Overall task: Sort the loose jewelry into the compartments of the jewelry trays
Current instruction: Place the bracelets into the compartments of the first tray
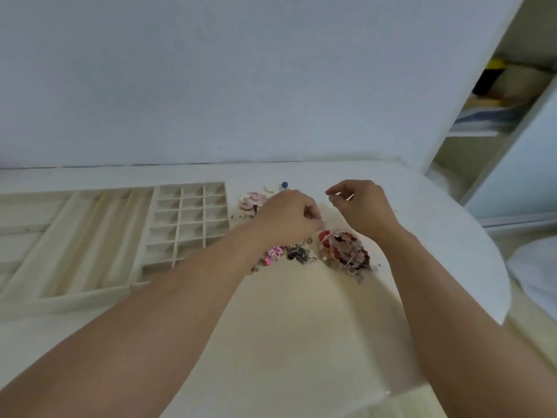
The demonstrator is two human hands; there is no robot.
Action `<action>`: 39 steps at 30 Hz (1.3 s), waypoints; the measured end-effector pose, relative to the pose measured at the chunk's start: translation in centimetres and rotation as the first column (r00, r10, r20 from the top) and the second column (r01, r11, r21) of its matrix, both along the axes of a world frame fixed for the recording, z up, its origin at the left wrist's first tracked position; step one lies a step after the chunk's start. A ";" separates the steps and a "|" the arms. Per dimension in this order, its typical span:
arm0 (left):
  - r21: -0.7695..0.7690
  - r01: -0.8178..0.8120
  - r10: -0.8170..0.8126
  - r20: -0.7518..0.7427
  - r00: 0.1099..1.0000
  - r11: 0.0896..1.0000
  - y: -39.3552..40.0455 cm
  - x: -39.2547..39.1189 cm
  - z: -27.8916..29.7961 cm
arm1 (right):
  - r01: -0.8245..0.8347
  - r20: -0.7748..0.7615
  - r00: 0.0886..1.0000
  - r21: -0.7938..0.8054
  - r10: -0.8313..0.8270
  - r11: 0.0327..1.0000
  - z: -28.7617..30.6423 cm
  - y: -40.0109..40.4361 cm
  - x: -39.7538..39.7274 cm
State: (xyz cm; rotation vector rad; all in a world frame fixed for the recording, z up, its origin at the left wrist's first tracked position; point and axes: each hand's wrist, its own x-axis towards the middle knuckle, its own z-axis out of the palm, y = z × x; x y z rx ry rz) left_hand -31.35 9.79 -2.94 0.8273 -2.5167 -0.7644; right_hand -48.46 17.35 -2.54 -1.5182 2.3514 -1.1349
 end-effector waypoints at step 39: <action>0.196 0.094 -0.110 0.070 0.991 0.976 0.1 -0.4 3.3 | -0.229 0.300 0.921 -0.098 0.248 0.968 -1.6 2.8 -0.5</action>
